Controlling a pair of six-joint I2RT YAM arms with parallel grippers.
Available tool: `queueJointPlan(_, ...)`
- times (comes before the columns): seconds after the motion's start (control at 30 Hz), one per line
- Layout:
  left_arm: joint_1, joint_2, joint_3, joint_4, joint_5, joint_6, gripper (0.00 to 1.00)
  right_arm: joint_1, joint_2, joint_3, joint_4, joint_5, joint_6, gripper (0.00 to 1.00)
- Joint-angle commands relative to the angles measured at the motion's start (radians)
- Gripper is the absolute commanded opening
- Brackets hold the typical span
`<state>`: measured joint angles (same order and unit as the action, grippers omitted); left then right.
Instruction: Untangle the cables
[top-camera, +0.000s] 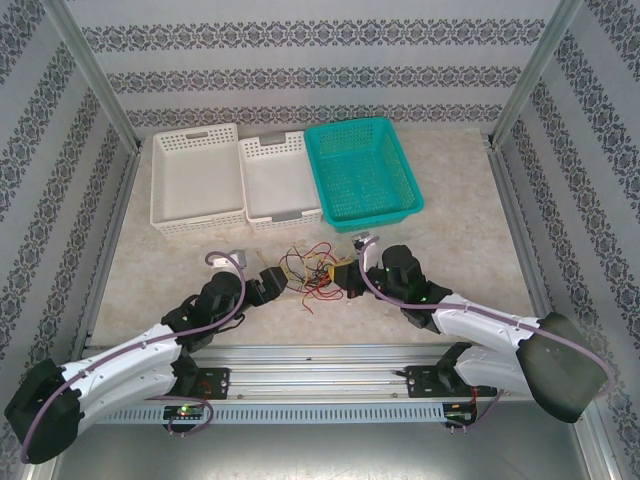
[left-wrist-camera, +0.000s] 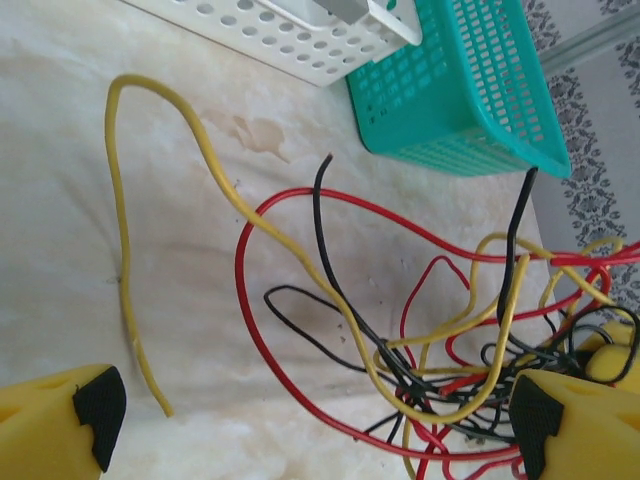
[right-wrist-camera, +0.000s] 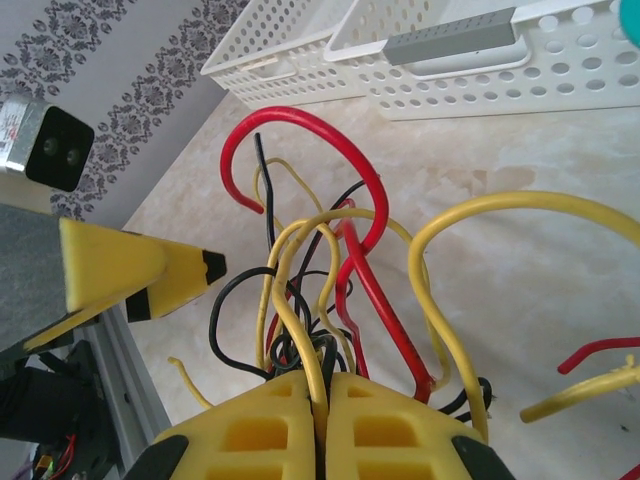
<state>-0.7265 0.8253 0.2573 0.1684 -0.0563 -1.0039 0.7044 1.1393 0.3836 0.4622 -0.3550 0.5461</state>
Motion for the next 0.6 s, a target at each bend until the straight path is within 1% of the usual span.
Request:
queueJointPlan(0.0, -0.011, 0.032, 0.015, 0.044, -0.049, -0.027, 0.96, 0.018, -0.018, -0.012, 0.07, -0.029, -0.011, 0.0)
queueJointPlan(0.07, -0.011, 0.061, 0.027, 0.034, -0.056, -0.024, 0.93, 0.02, -0.024, -0.014, 0.071, -0.029, -0.009, 0.0)
queueJointPlan(0.27, 0.0, 0.121, 0.043, 0.052, -0.09, -0.028, 0.87, 0.028, -0.04, -0.02, 0.067, -0.033, -0.014, 0.0)
queueJointPlan(0.57, 0.013, 0.156, 0.063, 0.106, -0.135, -0.031, 0.83, 0.034, -0.055, -0.034, 0.07, -0.042, -0.019, 0.0)
